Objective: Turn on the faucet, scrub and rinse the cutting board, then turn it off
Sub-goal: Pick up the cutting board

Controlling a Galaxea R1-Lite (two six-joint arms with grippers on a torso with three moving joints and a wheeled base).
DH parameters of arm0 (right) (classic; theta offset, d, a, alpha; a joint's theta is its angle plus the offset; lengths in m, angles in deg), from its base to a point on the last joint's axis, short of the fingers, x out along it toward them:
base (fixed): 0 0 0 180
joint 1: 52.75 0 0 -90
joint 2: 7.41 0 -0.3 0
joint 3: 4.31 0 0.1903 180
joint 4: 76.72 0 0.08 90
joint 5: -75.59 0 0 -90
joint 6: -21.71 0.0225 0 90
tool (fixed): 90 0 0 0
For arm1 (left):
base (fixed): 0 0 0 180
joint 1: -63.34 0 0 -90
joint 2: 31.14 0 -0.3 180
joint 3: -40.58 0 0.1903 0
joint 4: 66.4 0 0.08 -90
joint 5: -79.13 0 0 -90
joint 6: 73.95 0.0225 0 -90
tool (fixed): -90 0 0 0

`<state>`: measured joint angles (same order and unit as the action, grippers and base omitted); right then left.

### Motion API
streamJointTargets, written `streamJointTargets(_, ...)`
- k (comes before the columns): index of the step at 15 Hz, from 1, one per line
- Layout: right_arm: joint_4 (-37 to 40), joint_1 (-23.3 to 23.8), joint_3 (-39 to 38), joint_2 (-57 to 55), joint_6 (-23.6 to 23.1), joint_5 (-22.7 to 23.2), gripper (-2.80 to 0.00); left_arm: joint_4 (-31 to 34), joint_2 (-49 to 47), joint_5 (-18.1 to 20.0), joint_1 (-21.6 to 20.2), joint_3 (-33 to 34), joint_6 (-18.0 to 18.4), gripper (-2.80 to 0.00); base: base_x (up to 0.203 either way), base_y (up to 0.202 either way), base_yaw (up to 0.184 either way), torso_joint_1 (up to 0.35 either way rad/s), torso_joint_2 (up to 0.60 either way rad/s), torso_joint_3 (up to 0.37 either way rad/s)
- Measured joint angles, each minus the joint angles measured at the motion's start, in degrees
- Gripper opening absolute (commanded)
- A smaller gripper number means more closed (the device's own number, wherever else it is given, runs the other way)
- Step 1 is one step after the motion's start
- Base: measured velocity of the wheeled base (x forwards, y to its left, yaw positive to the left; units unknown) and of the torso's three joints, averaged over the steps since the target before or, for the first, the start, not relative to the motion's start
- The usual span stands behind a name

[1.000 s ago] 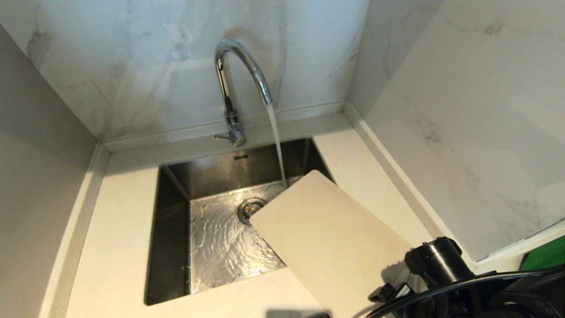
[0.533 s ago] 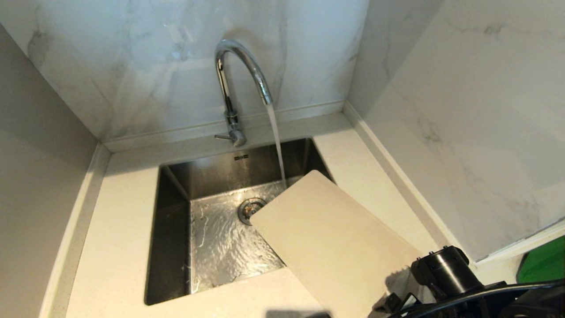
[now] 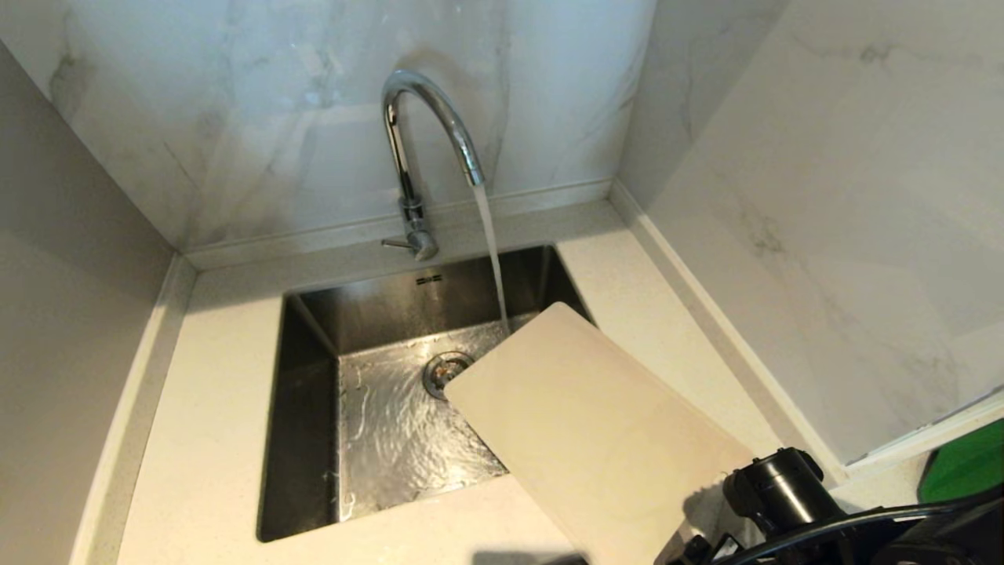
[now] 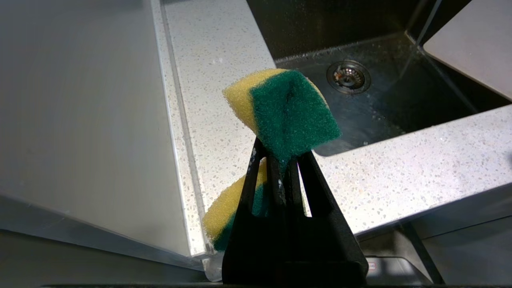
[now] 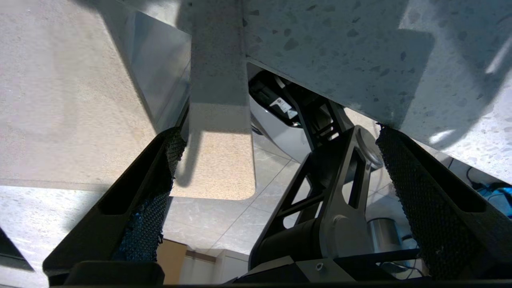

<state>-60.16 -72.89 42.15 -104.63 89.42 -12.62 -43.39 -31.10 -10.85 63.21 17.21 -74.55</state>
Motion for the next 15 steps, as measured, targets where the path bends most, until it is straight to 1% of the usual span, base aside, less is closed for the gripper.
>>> streamJointTargets(7, -0.55, 0.0, 0.12, -1.85, 0.04, 0.17, 0.0, -0.02, 0.0, -0.02, 0.03, 0.0, 0.01, -2.8, 0.0, 0.0, 0.0, 0.0, 0.0, 0.0)
streamJointTargets(10, -2.86, 0.03, 0.14, -3.46, -0.02, 0.18, 0.0, -0.01, 0.0, 0.01, -0.01, 0.0, 0.0, -2.8, 0.0, 0.0, 0.0, 0.0, 0.0, 0.0)
streamJointTargets(15, -3.42, 0.03, 0.03, -5.49, 0.0, 0.11, 0.0, 0.0, 0.0, -0.02, -0.01, 0.0, 0.02, -2.8, 0.0, 0.0, 0.0, 0.0, 0.0, 0.0)
